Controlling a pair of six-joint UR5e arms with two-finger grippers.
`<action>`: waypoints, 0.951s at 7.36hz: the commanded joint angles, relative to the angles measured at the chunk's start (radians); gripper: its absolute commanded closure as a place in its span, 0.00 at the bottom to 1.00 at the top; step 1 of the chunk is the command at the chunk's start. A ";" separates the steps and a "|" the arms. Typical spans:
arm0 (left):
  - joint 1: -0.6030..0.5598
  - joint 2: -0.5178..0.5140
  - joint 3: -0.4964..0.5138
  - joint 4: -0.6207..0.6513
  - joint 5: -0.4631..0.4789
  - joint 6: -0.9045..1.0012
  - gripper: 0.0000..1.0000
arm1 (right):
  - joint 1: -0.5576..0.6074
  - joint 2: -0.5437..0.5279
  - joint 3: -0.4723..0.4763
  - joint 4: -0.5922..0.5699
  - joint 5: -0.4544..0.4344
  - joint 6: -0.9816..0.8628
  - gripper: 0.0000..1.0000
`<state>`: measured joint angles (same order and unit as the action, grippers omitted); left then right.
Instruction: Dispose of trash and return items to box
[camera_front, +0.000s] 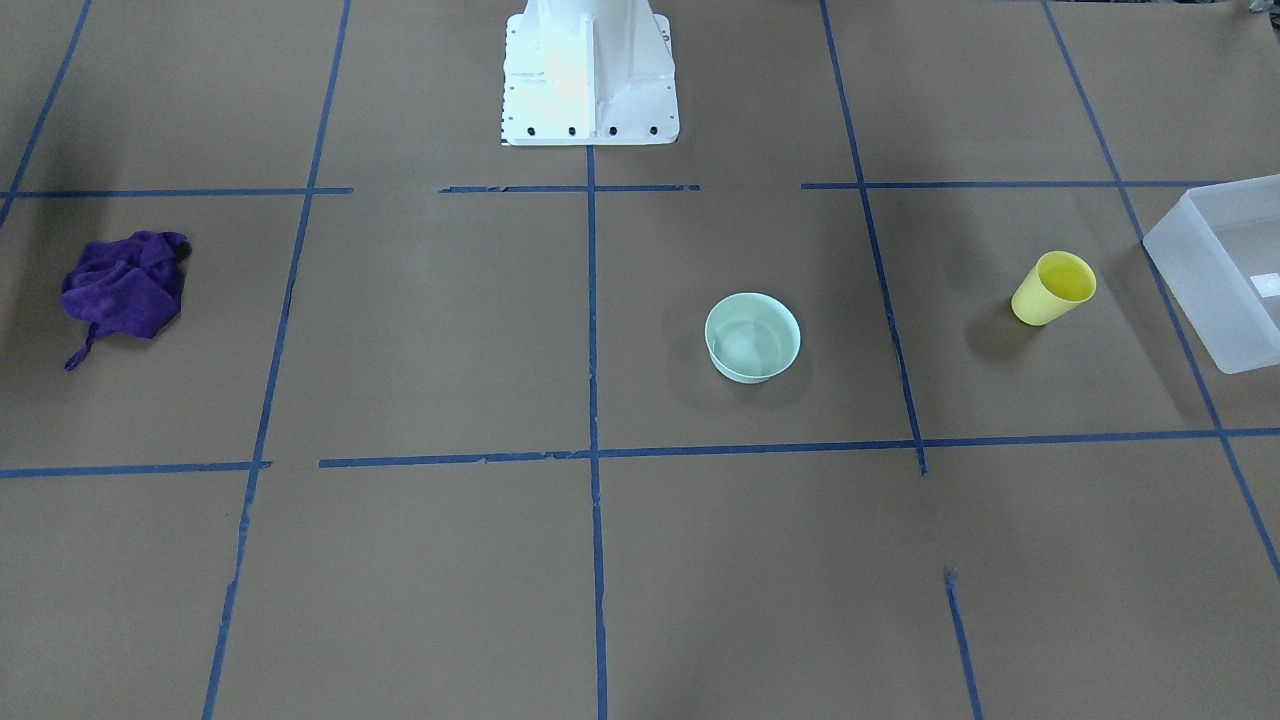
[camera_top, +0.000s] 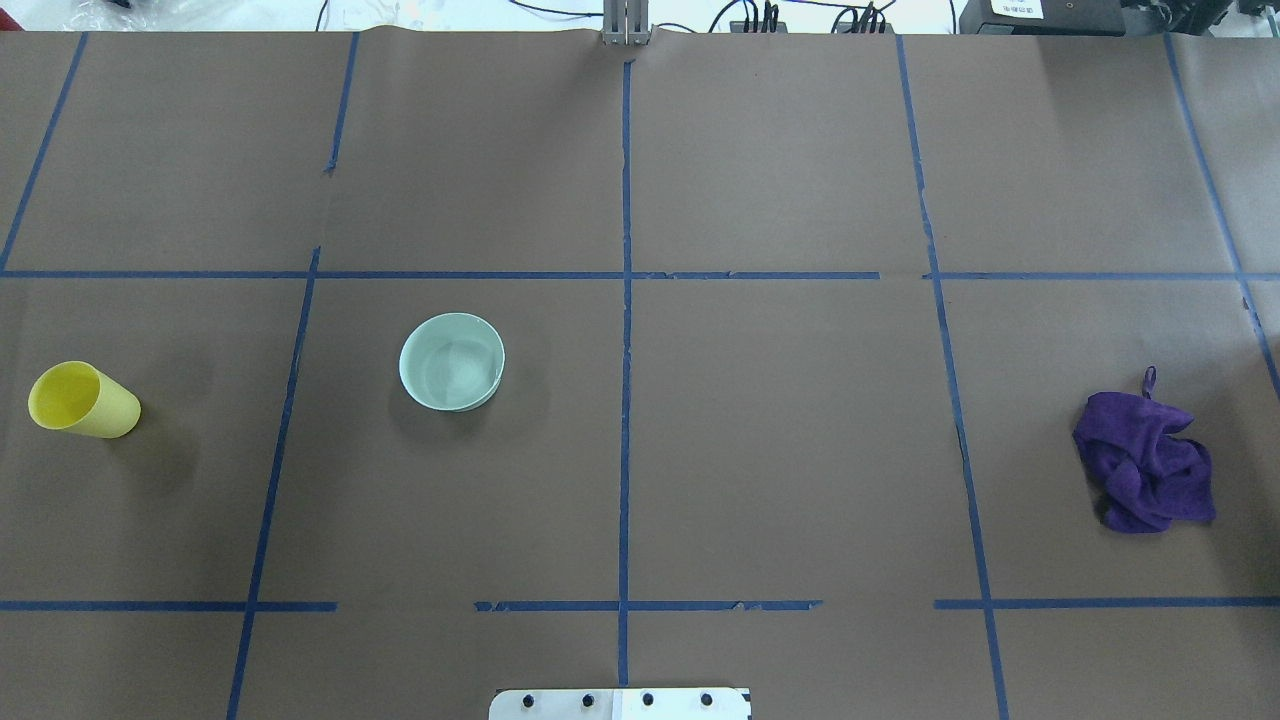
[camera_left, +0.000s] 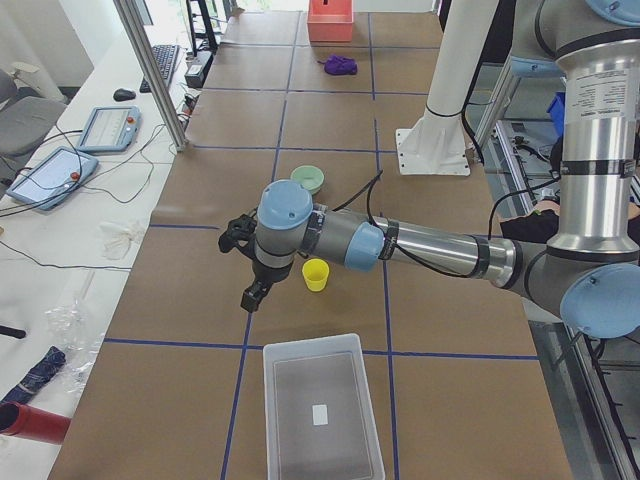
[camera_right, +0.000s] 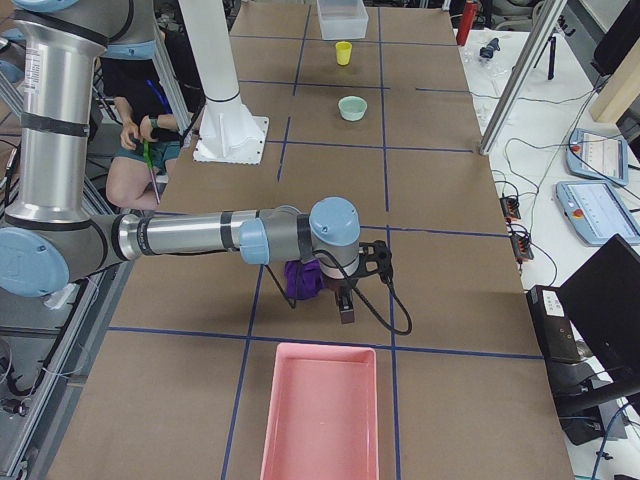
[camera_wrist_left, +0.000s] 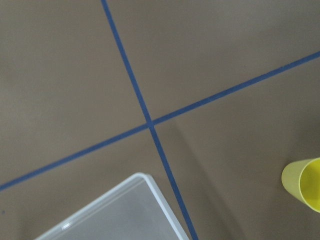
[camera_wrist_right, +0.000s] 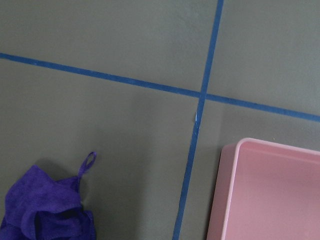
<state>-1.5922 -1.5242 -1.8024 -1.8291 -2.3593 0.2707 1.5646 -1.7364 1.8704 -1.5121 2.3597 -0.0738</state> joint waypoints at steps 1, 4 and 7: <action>0.008 -0.022 0.052 -0.312 -0.021 -0.062 0.00 | 0.000 0.001 0.023 0.091 0.027 0.041 0.00; 0.101 0.039 0.109 -0.659 -0.032 -0.245 0.00 | -0.001 0.003 0.013 0.159 0.030 0.072 0.00; 0.366 0.114 0.094 -0.730 0.071 -0.610 0.00 | -0.001 -0.008 0.009 0.187 0.027 0.080 0.00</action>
<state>-1.3260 -1.4571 -1.6977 -2.5014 -2.3510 -0.1675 1.5641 -1.7393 1.8808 -1.3314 2.3876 0.0001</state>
